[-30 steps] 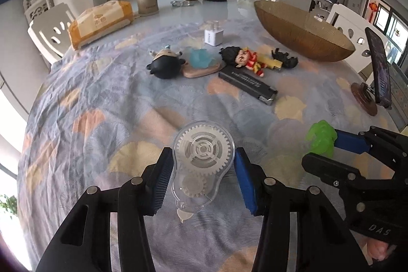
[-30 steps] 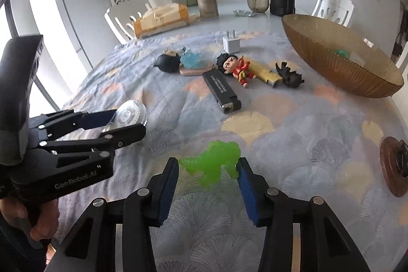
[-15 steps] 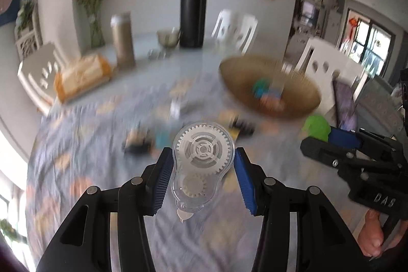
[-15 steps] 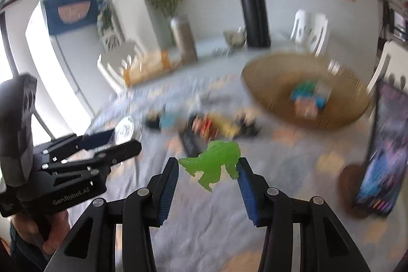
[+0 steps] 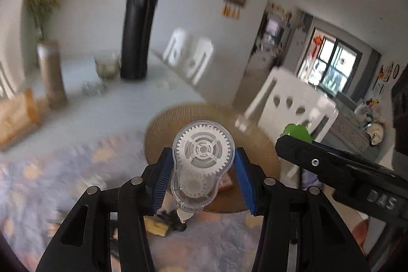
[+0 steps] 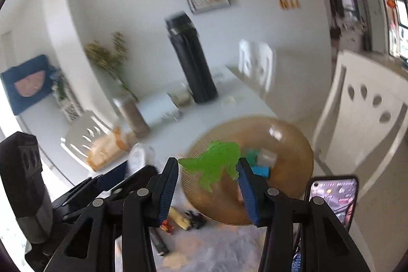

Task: Organize rigid objects
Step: 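Carry dispenser and green frog into the amber bowl and release both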

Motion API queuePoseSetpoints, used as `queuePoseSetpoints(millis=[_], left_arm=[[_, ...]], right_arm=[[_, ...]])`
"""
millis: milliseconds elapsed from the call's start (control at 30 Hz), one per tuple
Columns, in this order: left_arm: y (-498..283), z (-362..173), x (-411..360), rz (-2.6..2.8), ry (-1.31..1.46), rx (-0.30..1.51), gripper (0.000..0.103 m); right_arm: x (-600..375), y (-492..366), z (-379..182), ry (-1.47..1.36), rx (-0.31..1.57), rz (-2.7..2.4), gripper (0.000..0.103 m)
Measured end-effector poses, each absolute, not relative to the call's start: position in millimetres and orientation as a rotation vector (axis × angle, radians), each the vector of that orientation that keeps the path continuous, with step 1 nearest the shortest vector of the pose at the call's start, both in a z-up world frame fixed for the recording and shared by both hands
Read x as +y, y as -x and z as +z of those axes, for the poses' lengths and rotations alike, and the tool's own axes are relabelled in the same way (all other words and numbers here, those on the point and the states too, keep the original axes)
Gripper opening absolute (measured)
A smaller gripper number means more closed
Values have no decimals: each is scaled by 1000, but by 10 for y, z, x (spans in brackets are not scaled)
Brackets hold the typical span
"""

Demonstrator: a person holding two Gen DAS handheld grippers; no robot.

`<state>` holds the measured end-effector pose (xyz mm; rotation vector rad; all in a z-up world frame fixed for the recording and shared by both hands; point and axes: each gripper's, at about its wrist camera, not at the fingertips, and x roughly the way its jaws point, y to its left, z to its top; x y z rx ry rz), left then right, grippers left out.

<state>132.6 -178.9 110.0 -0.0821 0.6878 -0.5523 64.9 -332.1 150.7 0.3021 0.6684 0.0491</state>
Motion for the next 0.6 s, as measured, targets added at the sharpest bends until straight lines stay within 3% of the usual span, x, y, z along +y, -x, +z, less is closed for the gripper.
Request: queuePoseSetpoints(millis=[233,267,333,600], left_arm=[[-1659,659,-1940,-549,87,783,48],[-1666,657,-1953,-534,72,781,54],[-1607,696,-1929,-515,60,764,78],[-1279,999,-1263,-439,102,691,79]], right_arm=[[-3417,-1032,1158,-335,795,-24,46],[-3421,-1075,1151,-329,807,-47,47],[-3434,-1102,1160,-329,816,-60,52],[-3395,-857,1338,-344,738,-39,59]])
